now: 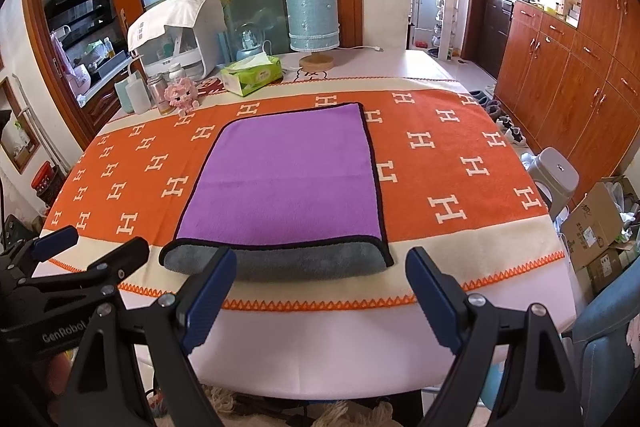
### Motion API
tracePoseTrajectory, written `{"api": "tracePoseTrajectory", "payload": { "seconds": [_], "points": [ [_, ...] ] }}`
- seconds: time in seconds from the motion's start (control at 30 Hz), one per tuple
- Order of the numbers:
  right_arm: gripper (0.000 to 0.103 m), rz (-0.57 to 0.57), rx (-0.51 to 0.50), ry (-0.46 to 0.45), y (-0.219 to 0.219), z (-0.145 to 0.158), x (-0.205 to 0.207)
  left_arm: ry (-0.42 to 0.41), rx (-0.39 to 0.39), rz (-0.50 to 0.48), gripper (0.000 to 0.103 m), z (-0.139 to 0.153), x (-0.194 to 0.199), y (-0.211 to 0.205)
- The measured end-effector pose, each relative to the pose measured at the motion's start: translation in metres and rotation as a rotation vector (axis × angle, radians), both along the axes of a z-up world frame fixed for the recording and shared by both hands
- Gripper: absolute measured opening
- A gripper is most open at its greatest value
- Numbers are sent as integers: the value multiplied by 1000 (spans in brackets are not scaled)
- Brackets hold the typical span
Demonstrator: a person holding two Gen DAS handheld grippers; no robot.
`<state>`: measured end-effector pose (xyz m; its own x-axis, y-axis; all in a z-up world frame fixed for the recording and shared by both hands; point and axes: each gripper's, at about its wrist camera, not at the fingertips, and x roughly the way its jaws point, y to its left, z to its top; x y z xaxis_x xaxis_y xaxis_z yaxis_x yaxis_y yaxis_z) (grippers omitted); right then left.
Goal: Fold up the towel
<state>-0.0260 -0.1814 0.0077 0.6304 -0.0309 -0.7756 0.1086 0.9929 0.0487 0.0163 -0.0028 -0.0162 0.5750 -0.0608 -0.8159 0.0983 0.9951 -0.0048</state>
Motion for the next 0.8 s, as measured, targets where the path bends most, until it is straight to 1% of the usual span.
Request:
{"api": "tracePoseTrajectory", "payload": {
  "seconds": [0.23,0.3,0.4,0.5,0.6,0.7,0.8],
  "points": [
    [87,1,3,5,-10,-2,9,7,-14,1,102,-4,15,1],
    [87,1,5,8,-14,-4,13,6,-19,-8,102,-6,20,3],
    [87,-1,-20,12,-18,-10,20,14,-26,-31,102,-11,27,2],
    [87,16,-64,24,-21,-21,28,13,-13,-46,102,-19,34,2],
    [87,24,-96,54,-27,-35,35,20,-2,-62,102,-28,41,4],
    [87,30,-90,83,-36,-50,40,40,-8,-81,102,-40,50,10],
    [87,32,-76,109,-47,-62,44,37,2,-82,102,-51,57,18]
  ]
}}
